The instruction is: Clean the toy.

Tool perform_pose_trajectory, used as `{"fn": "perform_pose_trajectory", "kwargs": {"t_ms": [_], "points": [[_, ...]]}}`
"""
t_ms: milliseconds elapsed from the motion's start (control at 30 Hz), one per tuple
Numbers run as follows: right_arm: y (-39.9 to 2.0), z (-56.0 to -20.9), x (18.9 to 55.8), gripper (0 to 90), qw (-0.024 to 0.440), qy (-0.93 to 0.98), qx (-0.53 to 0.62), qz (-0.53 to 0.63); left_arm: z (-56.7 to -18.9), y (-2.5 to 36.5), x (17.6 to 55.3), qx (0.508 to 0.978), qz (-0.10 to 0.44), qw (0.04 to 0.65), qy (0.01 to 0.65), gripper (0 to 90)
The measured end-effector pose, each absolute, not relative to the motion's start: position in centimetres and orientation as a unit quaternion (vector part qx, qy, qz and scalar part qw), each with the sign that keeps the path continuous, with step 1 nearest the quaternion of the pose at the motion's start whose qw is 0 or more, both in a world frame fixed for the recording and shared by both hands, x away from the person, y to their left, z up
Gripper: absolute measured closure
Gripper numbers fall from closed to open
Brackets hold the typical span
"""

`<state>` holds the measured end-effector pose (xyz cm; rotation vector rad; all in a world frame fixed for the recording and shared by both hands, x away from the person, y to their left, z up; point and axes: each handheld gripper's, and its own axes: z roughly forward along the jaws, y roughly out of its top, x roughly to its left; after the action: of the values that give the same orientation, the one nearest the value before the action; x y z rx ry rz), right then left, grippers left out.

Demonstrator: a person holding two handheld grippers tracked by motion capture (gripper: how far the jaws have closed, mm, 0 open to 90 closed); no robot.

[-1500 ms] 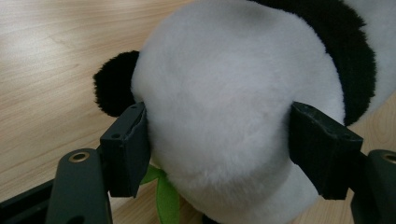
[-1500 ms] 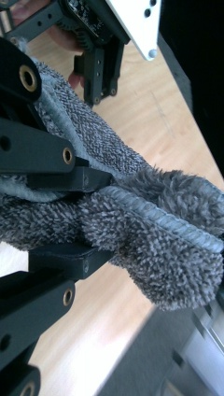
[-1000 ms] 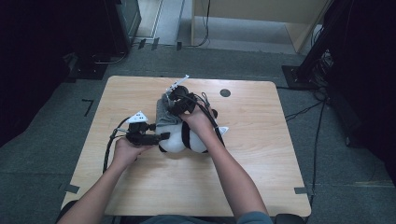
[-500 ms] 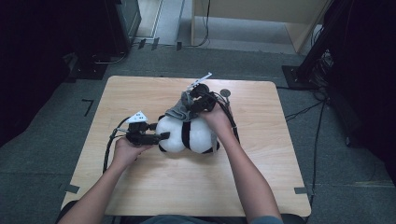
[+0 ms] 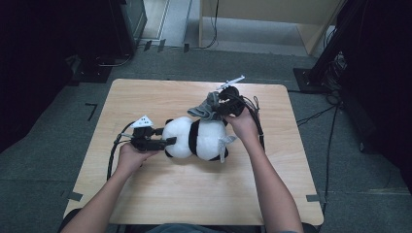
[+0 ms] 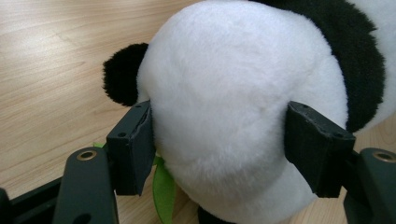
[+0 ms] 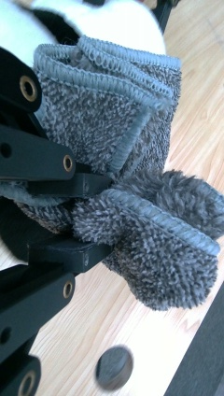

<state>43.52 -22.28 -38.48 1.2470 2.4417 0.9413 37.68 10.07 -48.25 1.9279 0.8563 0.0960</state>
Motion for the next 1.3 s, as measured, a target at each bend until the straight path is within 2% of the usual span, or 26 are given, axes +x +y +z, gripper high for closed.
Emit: {"fn": "perform_pose_trajectory", "kwargs": {"t_ms": [333, 533, 600, 700, 833, 1033, 1300], "points": [[-26.5, -41.1, 43.2, 73.5, 0.112, 0.81, 0.479, 0.319, -48.2, 10.1, 37.7, 0.791, 0.038, 0.495, 0.358, 30.3], [-27.8, -42.6, 43.7, 73.5, 0.125, 0.808, 0.502, 0.282, -48.3, 10.2, 37.7, 0.79, 0.036, 0.496, 0.358, 30.3], [-28.1, -42.3, 43.7, 73.8, 0.125, 0.801, 0.507, 0.292, -48.3, 10.2, 37.7, 0.791, 0.037, 0.495, 0.357, 30.3], [-28.0, -40.4, 43.2, 74.3, 0.15, 0.791, 0.496, 0.326, -48.3, 10.3, 37.7, 0.791, 0.037, 0.495, 0.356, 30.6], [-26.5, -37.0, 42.6, 74.3, 0.171, 0.792, 0.467, 0.355, -48.3, 10.2, 37.7, 0.792, 0.038, 0.495, 0.356, 31.3], [-21.7, -33.3, 42.5, 74.3, 0.183, 0.808, 0.409, 0.384, -48.3, 10.2, 37.7, 0.79, 0.038, 0.497, 0.357, 31.4], [-14.6, -31.3, 42.5, 74.4, 0.146, 0.822, 0.359, 0.416, -48.3, 10.2, 37.7, 0.792, 0.04, 0.496, 0.354, 31.4]]}}
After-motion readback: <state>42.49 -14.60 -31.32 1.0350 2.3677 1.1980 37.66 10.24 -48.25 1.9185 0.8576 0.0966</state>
